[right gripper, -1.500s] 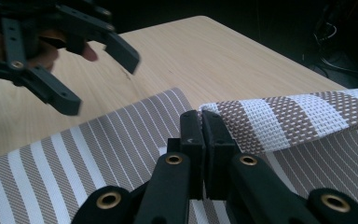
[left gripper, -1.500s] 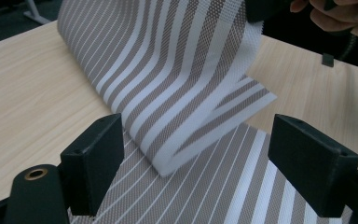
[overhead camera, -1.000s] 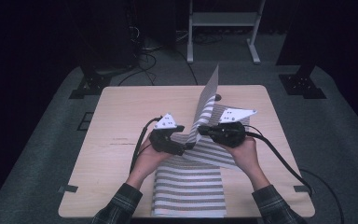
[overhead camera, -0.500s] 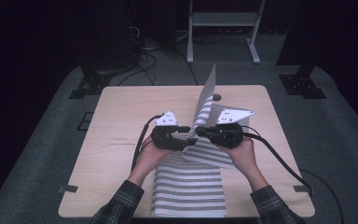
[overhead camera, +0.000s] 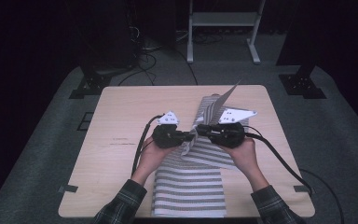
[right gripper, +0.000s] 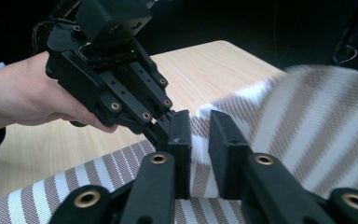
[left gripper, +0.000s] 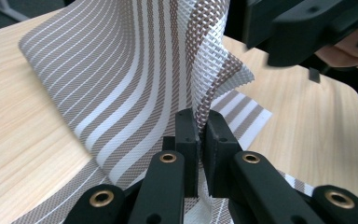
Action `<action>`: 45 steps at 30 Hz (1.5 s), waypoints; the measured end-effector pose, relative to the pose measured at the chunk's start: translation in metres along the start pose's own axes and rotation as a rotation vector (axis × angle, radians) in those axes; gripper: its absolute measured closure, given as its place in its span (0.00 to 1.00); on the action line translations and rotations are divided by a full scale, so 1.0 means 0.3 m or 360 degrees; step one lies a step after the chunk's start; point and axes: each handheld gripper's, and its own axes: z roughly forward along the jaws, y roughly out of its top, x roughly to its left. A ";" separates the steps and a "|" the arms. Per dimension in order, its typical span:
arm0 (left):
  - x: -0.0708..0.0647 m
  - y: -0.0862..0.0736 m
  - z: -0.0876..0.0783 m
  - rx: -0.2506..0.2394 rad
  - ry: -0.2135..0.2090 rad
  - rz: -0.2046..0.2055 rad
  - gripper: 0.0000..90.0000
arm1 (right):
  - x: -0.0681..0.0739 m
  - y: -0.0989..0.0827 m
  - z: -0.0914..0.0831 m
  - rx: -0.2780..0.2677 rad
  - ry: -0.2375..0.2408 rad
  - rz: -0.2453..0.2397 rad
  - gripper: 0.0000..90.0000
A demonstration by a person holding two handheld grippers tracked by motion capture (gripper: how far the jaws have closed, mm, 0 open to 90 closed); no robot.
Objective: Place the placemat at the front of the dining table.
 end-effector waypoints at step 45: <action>0.174 -0.189 -0.210 0.0035 0.0283 -0.0273 0.89 | -0.127 -0.338 -0.194 0.0258 -0.0343 0.0256 0.62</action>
